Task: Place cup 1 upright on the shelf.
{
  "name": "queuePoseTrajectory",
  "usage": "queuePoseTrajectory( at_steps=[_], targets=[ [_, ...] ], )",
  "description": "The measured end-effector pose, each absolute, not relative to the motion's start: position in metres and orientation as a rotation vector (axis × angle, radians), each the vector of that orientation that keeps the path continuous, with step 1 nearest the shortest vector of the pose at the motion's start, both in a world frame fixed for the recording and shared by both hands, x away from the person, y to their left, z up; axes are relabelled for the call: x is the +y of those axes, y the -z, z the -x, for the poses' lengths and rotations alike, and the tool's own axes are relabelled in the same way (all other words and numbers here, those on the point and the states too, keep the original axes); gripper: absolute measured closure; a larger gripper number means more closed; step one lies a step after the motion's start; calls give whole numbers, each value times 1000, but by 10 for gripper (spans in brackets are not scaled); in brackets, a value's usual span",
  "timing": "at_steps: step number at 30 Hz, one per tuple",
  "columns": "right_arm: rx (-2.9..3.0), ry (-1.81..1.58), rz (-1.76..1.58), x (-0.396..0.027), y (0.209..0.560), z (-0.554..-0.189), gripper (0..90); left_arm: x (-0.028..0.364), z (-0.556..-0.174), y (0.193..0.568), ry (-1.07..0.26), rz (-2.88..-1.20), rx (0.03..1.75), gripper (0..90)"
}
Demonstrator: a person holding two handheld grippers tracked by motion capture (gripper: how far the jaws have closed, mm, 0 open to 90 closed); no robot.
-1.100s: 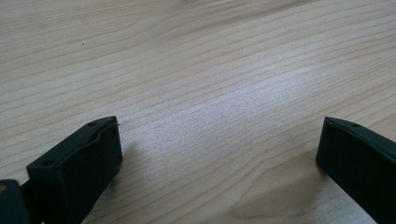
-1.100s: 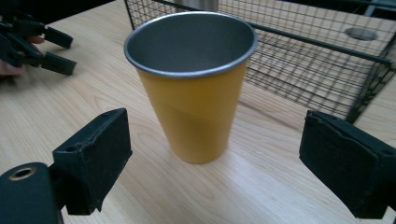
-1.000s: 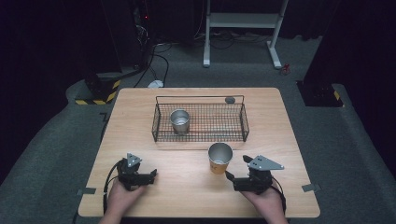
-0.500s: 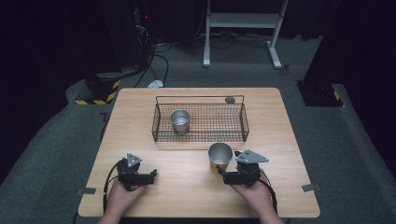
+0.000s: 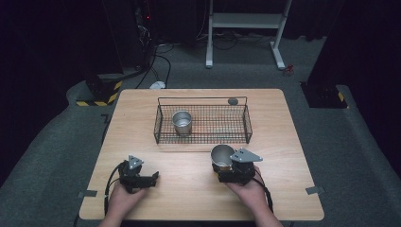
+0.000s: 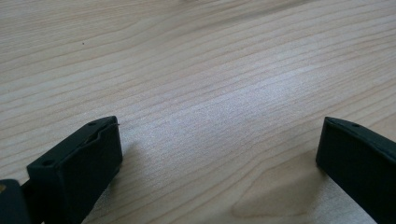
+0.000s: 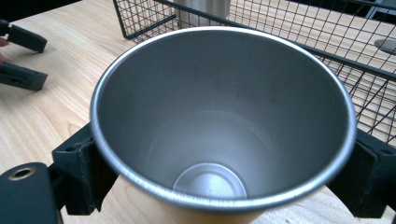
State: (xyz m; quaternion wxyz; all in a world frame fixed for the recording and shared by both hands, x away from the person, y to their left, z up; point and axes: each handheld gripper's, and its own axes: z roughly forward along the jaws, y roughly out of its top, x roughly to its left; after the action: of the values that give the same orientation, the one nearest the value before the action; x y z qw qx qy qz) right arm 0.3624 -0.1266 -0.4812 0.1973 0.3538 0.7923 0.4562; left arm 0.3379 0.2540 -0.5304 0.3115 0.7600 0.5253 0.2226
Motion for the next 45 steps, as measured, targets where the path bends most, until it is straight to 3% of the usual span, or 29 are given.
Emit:
queuePoseTrajectory(
  at_steps=[24, 45],
  targets=[
    [2196, -1280, -1008, -130, 478, -361, 136, 254, -337, 530, -586, -2002, 1392, 4],
    [2092, -1302, -1021, -144, 438, -373, 137, 254, -337, 530, -587, -2004, 1391, 4]
  ],
)
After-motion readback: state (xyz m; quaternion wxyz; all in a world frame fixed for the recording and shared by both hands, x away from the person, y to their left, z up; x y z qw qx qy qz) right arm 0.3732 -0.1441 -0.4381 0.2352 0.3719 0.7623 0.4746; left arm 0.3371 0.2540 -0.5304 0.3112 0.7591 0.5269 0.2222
